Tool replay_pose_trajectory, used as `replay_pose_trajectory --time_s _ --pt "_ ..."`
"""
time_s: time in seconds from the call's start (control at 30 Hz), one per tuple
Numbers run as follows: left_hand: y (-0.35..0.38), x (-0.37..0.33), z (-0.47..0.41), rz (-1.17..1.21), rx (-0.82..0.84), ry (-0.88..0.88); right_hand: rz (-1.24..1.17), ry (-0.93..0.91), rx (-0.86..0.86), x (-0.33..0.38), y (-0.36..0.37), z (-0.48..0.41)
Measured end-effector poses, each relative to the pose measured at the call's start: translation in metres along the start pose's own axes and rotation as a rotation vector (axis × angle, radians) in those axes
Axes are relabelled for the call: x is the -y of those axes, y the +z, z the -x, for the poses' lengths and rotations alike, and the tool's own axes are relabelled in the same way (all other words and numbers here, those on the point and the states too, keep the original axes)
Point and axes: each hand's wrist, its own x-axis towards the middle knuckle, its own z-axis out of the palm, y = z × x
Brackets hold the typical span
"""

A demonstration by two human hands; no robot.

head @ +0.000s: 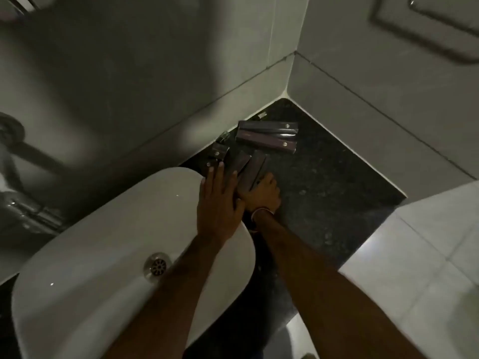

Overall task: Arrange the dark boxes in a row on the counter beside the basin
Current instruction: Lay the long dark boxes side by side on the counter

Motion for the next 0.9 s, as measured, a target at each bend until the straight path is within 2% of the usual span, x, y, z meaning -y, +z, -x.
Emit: replay_pose_trajectory --time_s 0.2,0.37,0.5,0.63,0.9 --pt "0.0 0.0 0.002 -0.006 -0.028 0.003 0.027 -0.112 -0.016 -0.017 0.013 0.008" --pt "-0.004 -0.002 0.004 -0.017 -0.063 0.013 0.242 -0.268 0.039 -0.093 -0.018 0.029" --pt "-0.001 -0.003 0.009 0.008 -0.096 0.02 0.268 -0.36 0.076 -0.165 -0.056 0.065" --pt "0.005 -0.002 0.008 -0.025 -0.097 0.019 0.29 -0.377 0.083 -0.219 -0.082 0.09" --pt "0.006 0.001 0.006 0.011 -0.128 0.046 0.271 -0.381 0.043 -0.229 -0.081 0.097"
